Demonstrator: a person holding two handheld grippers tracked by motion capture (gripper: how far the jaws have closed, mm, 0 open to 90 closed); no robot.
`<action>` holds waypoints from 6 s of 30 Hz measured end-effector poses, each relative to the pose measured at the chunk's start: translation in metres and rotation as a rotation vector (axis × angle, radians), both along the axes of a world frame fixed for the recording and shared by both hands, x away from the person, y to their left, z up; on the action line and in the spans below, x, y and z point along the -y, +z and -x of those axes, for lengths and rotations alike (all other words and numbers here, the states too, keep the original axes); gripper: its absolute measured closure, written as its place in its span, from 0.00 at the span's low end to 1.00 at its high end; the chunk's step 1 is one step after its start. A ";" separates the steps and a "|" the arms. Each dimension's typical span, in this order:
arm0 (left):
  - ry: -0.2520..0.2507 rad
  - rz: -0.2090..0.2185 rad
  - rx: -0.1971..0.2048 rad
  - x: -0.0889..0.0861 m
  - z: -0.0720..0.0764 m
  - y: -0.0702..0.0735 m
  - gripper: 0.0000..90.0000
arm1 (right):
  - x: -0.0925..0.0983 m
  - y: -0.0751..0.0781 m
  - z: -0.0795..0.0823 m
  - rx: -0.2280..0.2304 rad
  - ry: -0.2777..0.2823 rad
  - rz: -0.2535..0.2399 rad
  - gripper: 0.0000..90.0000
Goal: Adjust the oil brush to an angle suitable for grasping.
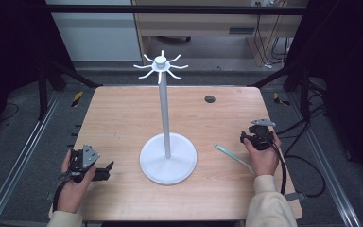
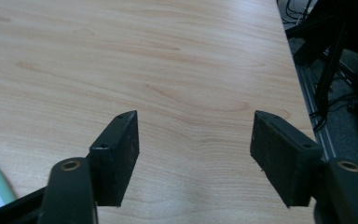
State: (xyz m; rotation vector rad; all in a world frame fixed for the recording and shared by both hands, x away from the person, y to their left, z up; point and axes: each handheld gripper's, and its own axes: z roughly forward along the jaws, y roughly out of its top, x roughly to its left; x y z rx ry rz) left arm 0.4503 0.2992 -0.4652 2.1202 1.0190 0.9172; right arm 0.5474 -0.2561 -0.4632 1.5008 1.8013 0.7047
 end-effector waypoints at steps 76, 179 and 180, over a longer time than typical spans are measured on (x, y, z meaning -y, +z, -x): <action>-0.031 0.027 -0.038 0.004 0.000 -0.003 0.03 | -0.035 0.017 0.043 -0.273 0.610 0.065 0.88; -0.084 -0.044 -0.081 0.013 0.001 -0.007 0.03 | -0.032 0.049 0.025 -0.520 0.839 0.246 0.91; -0.084 -0.045 -0.081 0.013 0.001 -0.007 0.03 | -0.032 0.052 0.026 -0.511 0.835 0.238 0.91</action>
